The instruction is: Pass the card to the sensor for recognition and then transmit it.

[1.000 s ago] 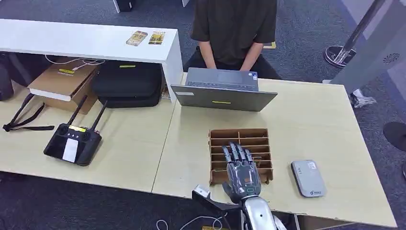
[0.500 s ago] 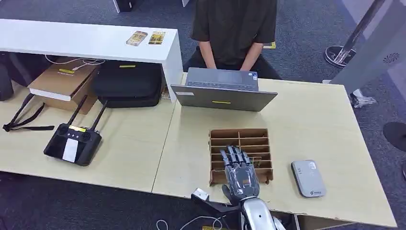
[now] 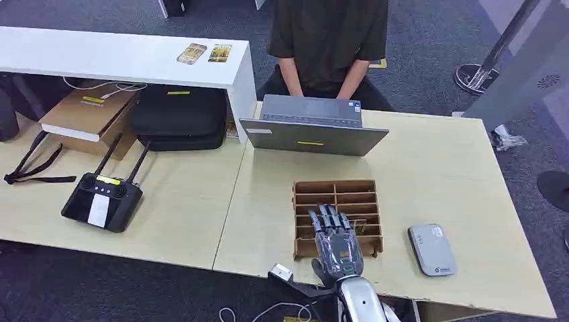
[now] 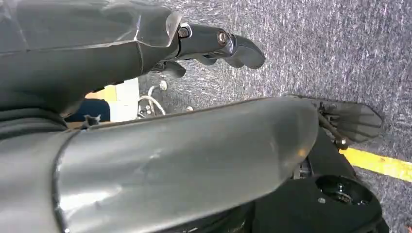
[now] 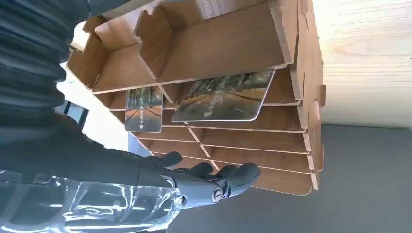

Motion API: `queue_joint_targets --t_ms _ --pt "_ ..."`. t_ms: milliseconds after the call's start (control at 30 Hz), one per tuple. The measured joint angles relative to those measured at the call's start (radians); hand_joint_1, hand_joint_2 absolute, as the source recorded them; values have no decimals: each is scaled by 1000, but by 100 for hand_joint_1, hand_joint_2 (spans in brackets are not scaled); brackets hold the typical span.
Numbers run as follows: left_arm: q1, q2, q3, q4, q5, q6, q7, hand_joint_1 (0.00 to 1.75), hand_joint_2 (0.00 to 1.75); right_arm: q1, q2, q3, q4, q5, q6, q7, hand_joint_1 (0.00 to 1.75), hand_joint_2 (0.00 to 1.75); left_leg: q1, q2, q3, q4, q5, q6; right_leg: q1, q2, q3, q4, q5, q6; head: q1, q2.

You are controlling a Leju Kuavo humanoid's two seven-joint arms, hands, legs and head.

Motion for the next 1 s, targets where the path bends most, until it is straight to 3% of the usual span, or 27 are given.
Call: queue_joint_targets --t_ms 100,133,200,233,267,300,1000 --pt "1 0 7 0 2 2 0 0 0 0 0 0 0 0 -1 -2 5 175 0 0 0 0 0 0 0 0 0 0 0 0 0 0" --pt "1 0 8 0 2 2 0 0 0 -1 0 0 0 0 -2 -3 103 175 0 0 0 0 0 0 0 0 0 0 0 0 0 0" --pt "2 0 10 0 3 2 0 0 0 -1 0 0 0 0 -3 -4 168 175 0 0 0 0 0 0 0 0 0 0 0 0 0 0" --pt "3 0 10 0 3 2 0 0 0 -1 0 0 0 0 -4 -5 159 175 0 0 0 0 0 0 0 0 0 0 0 0 0 0" --pt "3 0 11 0 3 2 0 0 0 -1 0 0 -1 0 -6 -7 73 175 0 0 0 0 0 0 0 0 0 0 0 0 0 0" --pt "3 0 11 0 3 1 0 0 0 -1 0 0 -1 -1 -9 -7 0 175 0 0 0 0 0 0 0 0 0 0 0 0 0 0" --pt "4 0 11 0 0 0 2 0 0 0 0 -2 -3 -1 -16 -9 0 175 0 0 0 0 0 0 0 0 0 0 0 0 0 0"
